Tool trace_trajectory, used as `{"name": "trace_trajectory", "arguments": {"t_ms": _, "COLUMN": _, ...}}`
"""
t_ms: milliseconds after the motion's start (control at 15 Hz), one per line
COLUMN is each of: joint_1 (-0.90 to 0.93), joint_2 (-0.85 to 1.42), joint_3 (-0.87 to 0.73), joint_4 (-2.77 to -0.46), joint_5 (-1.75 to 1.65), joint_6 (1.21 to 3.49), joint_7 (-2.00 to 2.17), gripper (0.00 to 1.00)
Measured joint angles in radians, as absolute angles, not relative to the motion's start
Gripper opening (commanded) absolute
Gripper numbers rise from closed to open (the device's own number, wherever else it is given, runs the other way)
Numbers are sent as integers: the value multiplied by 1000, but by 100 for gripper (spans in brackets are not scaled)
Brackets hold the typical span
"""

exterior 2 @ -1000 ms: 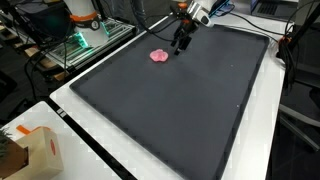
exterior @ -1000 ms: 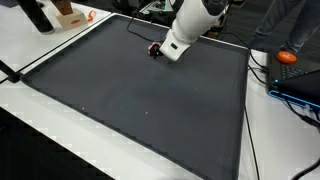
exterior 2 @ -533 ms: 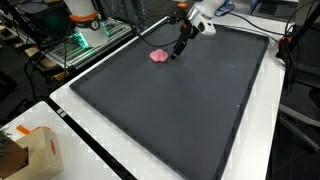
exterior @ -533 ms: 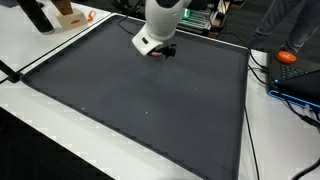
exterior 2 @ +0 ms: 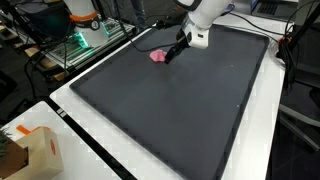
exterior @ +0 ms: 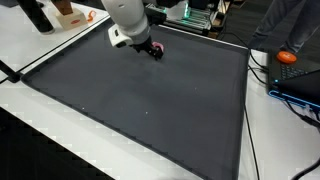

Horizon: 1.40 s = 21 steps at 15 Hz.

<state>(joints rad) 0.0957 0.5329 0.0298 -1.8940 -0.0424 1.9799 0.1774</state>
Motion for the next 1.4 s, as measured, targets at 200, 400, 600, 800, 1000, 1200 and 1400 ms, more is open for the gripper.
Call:
{"name": "trace_trajectory", "arguments": {"t_ms": 200, "joint_1": 72, "joint_2": 533, "joint_3": 11, "joint_4": -1895, "joint_5": 32, "joint_6": 1980, "joint_7": 241, "gripper": 100}}
{"name": "trace_trajectory", "arguments": {"t_ms": 400, "joint_1": 47, "joint_2": 533, "joint_3": -10, "joint_4": -1906, "joint_5": 105, "joint_6": 1980, "joint_7": 298, "gripper": 100}}
{"name": "trace_trajectory", "arguments": {"t_ms": 600, "joint_1": 19, "joint_2": 530, "joint_3": -32, "joint_4": -1936, "joint_5": 180, "joint_6": 1980, "joint_7": 347, "gripper": 100}}
{"name": "trace_trajectory", "arguments": {"t_ms": 800, "joint_1": -11, "joint_2": 517, "joint_3": -53, "joint_4": -1984, "joint_5": 261, "joint_6": 1981, "joint_7": 384, "gripper": 100}}
{"name": "trace_trajectory", "arguments": {"t_ms": 1000, "joint_1": -48, "joint_2": 493, "joint_3": -72, "joint_4": -2036, "joint_5": 356, "joint_6": 1982, "joint_7": 397, "gripper": 100}}
{"name": "trace_trajectory", "arguments": {"t_ms": 1200, "joint_1": -86, "joint_2": 457, "joint_3": -89, "joint_4": -2088, "joint_5": 460, "joint_6": 1982, "joint_7": 400, "gripper": 100}}
{"name": "trace_trajectory", "arguments": {"t_ms": 1400, "joint_1": -123, "joint_2": 412, "joint_3": -100, "joint_4": -2148, "joint_5": 575, "joint_6": 1982, "joint_7": 400, "gripper": 100}}
